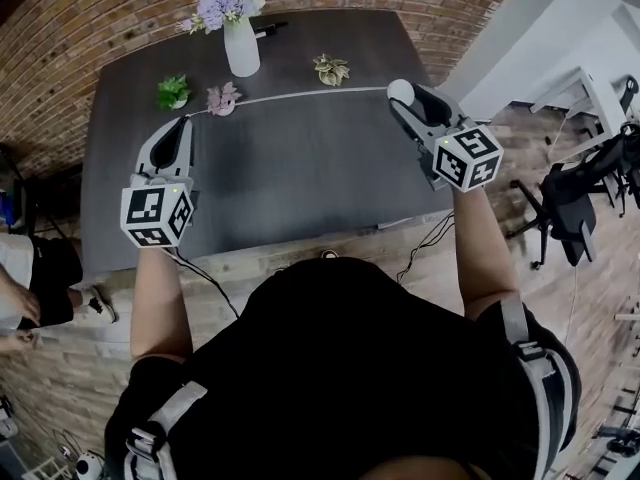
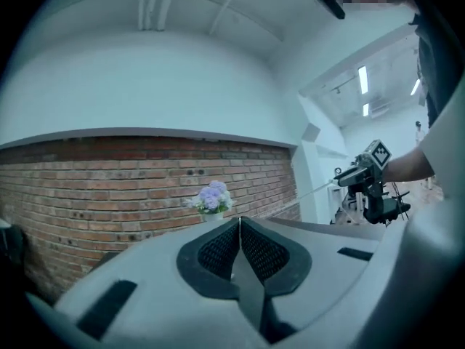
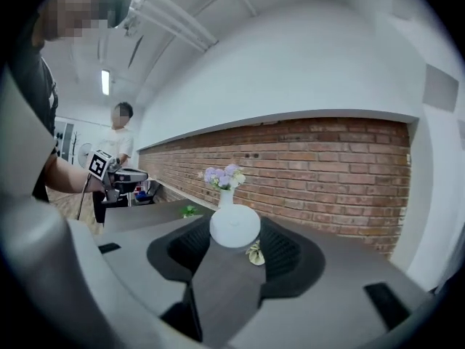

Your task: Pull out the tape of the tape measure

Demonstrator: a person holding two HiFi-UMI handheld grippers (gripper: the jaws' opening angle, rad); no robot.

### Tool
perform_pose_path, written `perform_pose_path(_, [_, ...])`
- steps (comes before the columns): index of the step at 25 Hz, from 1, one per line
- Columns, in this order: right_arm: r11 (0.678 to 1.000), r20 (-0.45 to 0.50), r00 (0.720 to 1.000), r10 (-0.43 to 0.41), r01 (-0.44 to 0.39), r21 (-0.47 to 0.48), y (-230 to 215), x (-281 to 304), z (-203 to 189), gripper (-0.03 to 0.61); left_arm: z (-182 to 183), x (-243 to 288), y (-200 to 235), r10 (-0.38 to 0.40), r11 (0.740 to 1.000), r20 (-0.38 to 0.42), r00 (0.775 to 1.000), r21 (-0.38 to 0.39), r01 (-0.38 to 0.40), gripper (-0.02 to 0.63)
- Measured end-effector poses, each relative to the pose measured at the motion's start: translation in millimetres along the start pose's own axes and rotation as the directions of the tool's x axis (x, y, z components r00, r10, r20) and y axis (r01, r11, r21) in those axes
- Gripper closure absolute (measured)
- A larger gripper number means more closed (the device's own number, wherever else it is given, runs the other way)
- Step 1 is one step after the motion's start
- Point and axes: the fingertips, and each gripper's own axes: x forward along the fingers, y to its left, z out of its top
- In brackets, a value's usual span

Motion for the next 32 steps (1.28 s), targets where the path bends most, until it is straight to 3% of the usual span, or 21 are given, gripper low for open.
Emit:
perform_pose_path(15, [0.999, -0.008, 0.999, 0.035, -0.035, -0.016, 14, 9, -3, 0.367, -2, 17, -26, -0.036, 0.999, -0.009, 0.999, 0.018, 0.036, 0.598])
perform_pose_path(32, [0.999, -0.024, 0.999, 0.033, -0.033, 0.004, 14, 12, -11, 0.367, -10, 21, -27, -0.023, 1.0, -0.021, 1.0, 0.004, 0.023, 0.598])
